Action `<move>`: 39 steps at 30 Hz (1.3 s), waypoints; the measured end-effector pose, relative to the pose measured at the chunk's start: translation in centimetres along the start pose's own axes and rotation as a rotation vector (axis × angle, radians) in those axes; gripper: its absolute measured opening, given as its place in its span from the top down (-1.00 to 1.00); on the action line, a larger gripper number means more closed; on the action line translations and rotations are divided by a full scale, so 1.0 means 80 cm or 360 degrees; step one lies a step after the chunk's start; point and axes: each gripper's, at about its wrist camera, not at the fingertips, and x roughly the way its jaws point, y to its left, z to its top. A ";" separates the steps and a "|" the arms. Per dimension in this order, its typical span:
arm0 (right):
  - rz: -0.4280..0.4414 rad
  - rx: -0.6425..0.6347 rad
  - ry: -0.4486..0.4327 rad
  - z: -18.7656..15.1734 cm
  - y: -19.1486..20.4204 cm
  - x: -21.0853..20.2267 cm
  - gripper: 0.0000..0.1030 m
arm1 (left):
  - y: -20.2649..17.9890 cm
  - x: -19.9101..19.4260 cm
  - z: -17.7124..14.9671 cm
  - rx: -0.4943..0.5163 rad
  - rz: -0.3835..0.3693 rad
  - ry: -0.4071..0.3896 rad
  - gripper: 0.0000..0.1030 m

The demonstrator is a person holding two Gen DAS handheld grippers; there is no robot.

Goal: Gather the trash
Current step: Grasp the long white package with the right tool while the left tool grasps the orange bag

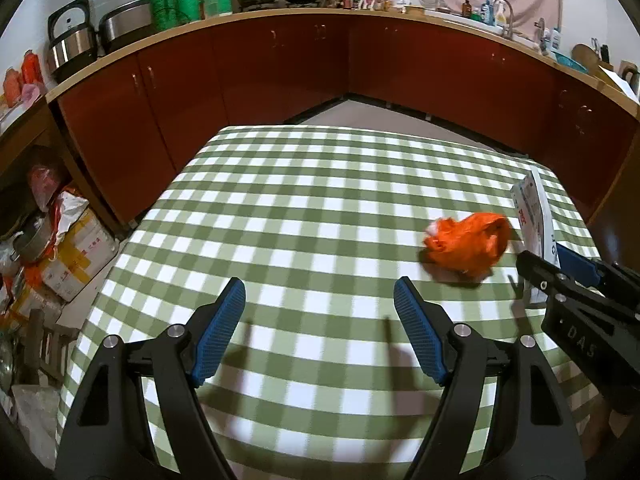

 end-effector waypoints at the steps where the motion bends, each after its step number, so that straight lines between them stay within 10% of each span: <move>1: -0.0008 0.0007 -0.0007 0.001 -0.006 -0.002 0.29 | -0.004 0.000 0.001 0.0006 -0.0008 -0.0001 -0.45; 30: -0.0062 0.0130 -0.0062 -0.002 -0.078 -0.010 0.29 | -0.108 0.031 0.031 0.0186 -0.0125 0.0002 -0.65; 39: -0.0048 0.0139 -0.0057 -0.004 -0.081 -0.008 0.29 | -0.108 0.045 0.031 0.0156 -0.0170 0.0070 -0.12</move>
